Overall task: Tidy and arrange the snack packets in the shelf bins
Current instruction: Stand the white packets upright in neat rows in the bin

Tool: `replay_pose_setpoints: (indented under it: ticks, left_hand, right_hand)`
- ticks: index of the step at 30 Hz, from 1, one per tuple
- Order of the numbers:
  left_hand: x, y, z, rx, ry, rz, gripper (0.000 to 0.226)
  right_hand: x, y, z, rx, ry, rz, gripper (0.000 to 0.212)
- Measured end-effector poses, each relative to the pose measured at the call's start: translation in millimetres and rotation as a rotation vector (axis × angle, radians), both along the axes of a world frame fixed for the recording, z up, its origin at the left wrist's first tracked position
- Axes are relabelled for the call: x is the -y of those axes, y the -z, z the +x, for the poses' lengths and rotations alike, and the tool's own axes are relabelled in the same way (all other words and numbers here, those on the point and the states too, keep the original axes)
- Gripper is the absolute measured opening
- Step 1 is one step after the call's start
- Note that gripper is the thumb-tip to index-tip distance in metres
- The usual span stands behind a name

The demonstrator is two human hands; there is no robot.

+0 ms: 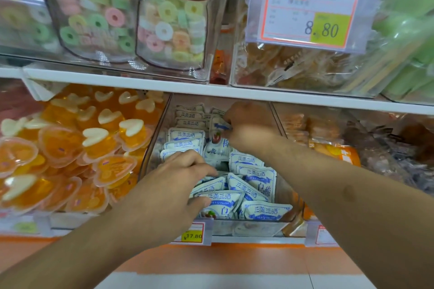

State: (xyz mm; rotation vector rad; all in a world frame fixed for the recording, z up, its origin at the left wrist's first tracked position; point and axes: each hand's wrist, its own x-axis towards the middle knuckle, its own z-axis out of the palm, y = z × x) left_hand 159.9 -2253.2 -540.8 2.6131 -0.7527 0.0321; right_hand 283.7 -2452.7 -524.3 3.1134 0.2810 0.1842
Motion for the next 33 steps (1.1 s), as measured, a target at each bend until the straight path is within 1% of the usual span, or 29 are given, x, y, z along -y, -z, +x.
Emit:
replay_pose_setpoints:
  ticks: [1,3,4,5,6,7,8,10,12,14,16,18,19,20,21,23,24,27,30,31,32,33]
  left_hand:
    - [0,0,0,0.003,-0.002,-0.001,0.048]
    - [-1,1,-1,-0.003,-0.003,-0.001,0.049]
    - [-1,0,-1,-0.006,-0.003,0.001,0.050]
    - [-1,0,-1,-0.006,-0.004,0.004,0.050]
    - [-2,0,-2,-0.008,-0.004,0.007,0.051]
    - [-1,0,-2,-0.012,-0.004,0.009,0.051]
    - [-1,0,-3,-0.016,-0.005,0.009,0.050]
    - [-1,0,-2,-0.022,-0.011,0.002,0.048]
    - [-1,0,-2,-0.037,-0.019,-0.015,0.046]
    - [-1,-1,-1,-0.051,-0.021,-0.020,0.044]
    - [-2,-1,-1,-0.053,-0.023,-0.017,0.044]
    - [-2,-1,-2,-0.043,-0.022,-0.013,0.046]
    - [-2,-1,-2,-0.039,-0.023,-0.011,0.046]
    - [-1,-1,-2,-0.039,-0.025,-0.010,0.047]
    - [-1,-1,-1,-0.042,-0.027,-0.009,0.048]
    - [-2,-2,-1,-0.041,-0.036,-0.004,0.049]
    - [-2,-2,-2,-0.042,-0.046,-0.006,0.049]
    - [-1,-3,-5,-0.032,-0.105,-0.026,0.051]
    - [-2,-4,-6,-0.040,-0.168,-0.033,0.058]
    - [-3,-5,-7,-0.047,-0.170,-0.033,0.054]
    - [-3,-5,-7,-0.051,-0.161,-0.027,0.046]
    - [-3,-5,-7,-0.052,-0.147,-0.021,0.037]
  right_hand:
    - [0,1,-3,-0.040,-0.024,0.013,0.040]
    - [1,4,-11,-0.127,-0.062,-0.013,0.031]
    - [4,5,-15,-0.138,-0.071,-0.035,0.044]
    - [7,4,-19,-0.124,-0.082,-0.029,0.061]
    - [9,3,-23,-0.090,-0.086,-0.016,0.073]
    - [11,3,-27,-0.048,-0.097,-0.010,0.079]
    - [13,3,-30,-0.028,-0.109,-0.018,0.081]
    - [12,5,-32,-0.067,-0.116,0.000,0.079]
    - [10,10,-30,-0.152,-0.097,0.056,0.070]
    - [7,12,-28,-0.189,-0.098,0.105,0.064]
    - [6,12,-28,-0.208,-0.136,0.124,0.068]
    - [5,11,-29,-0.167,-0.189,0.074,0.071]
    - [5,10,-31,-0.123,-0.204,0.085,0.068]
    - [5,8,-34,-0.095,-0.212,0.140,0.059]
    - [6,6,-37,-0.113,-0.212,0.243,0.045]
    - [7,0,-48,-0.310,-0.223,0.460,0.016]
    - [9,-2,-53,-0.411,-0.240,0.493,0.007]
    - [17,-10,-55,-0.523,-0.260,0.466,0.007]
    - [20,-18,-52,-0.604,-0.240,0.473,0.017]
    - [19,-19,-51,-0.611,-0.229,0.465,0.018]
    - [18,-17,-49,-0.590,-0.216,0.452,0.014]
    - [17,-14,-47,-0.549,-0.200,0.451,0.005]
